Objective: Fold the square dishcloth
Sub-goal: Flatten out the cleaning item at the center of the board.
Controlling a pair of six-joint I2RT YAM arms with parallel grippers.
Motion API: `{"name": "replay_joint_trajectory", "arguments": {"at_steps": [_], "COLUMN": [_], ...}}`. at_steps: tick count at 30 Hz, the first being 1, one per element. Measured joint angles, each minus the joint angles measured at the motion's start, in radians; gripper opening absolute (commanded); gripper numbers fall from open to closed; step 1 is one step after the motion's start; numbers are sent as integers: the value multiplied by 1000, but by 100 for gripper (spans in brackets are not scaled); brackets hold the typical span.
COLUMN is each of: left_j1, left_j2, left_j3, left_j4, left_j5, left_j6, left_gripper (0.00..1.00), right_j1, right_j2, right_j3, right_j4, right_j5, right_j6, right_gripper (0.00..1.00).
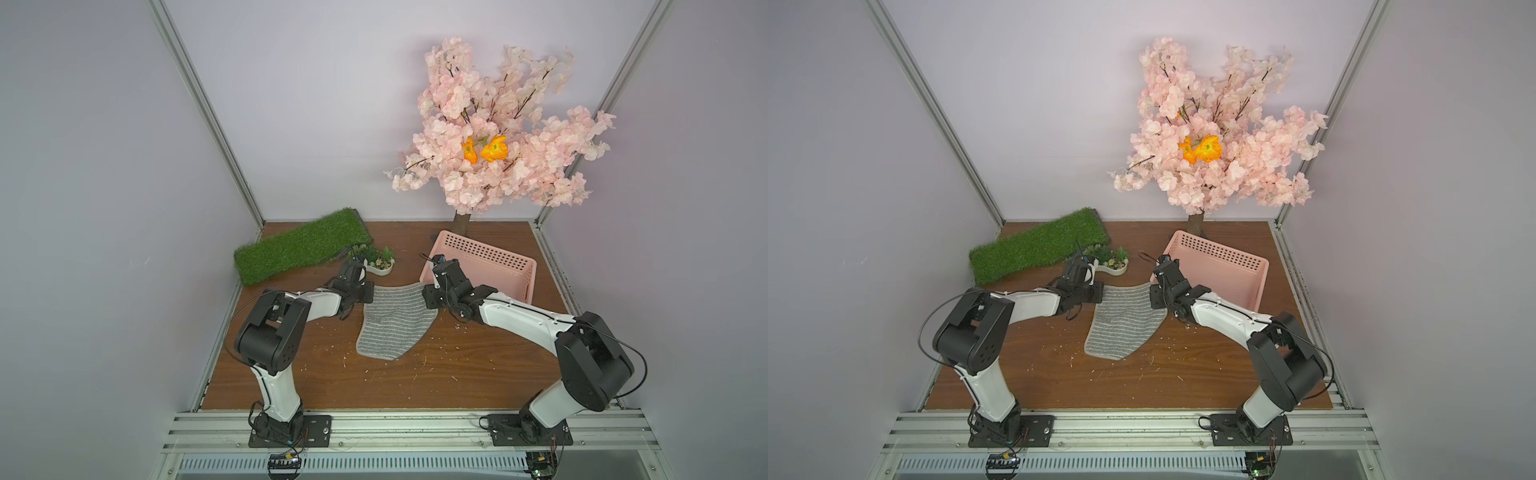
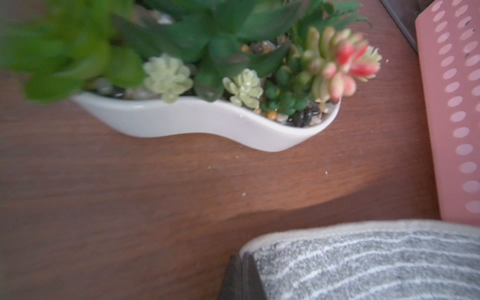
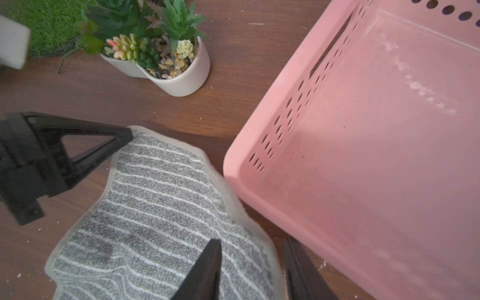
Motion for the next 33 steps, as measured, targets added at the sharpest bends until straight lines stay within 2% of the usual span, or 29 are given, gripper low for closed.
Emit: {"name": "replay_joint_trajectory", "arguments": {"at_steps": [6,10,15,23,33], "left_j1": [24,90,156,158,158], "left_j2": [-190,-243,-237,-163,-159], "left_j3": [-114,-182,-198,-158,-150], "left_j4": [18,32,23,24,22], "left_j5": [-111,-144,-175,-184,-186], "left_j6": [-65,-92,-103,-103,-106], "left_gripper": [1,1,1,1,1], "right_j1": [13,58,118,124,105], "right_j2": [6,54,154,379,525], "right_j3": [31,120,269,554,687], "right_j4": [6,3,-18,-115,-216], "right_j5": [0,3,-10,-18,62], "right_j6": [-22,-42,-82,-161,-137], "right_gripper": [47,48,48,48,45]}}
